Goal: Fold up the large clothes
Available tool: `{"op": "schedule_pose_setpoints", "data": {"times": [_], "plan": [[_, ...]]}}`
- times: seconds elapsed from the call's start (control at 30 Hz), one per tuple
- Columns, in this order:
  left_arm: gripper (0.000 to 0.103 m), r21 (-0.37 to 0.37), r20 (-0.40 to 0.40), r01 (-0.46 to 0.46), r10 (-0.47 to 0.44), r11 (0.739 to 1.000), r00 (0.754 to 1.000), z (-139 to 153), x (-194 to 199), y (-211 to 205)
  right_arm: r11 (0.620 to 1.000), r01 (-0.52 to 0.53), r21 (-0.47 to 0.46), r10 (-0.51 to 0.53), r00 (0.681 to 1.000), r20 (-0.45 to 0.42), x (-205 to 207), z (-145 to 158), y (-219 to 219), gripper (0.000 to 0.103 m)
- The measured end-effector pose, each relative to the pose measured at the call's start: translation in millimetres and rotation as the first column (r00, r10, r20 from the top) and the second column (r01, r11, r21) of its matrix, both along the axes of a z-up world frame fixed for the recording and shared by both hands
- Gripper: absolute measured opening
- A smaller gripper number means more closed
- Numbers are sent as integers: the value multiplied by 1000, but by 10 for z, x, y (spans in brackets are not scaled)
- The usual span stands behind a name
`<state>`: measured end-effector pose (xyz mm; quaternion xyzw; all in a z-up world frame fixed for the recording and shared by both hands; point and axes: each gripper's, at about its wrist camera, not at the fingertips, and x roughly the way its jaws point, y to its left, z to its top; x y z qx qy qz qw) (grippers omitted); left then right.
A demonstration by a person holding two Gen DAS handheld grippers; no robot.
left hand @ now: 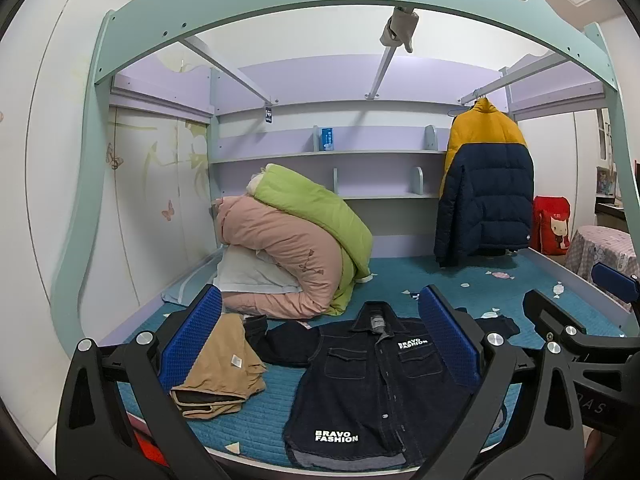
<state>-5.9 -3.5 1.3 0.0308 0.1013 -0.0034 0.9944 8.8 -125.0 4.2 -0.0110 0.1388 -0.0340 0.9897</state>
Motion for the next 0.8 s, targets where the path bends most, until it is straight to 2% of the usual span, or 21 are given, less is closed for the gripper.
{"op": "schedule_pose_setpoints", "data": {"times": [0.8], "plan": [[98,16,-7,-31,31,999,999,-102,97,110,1000,-22,18,23,1000,-15,155,-60,73,96]]}}
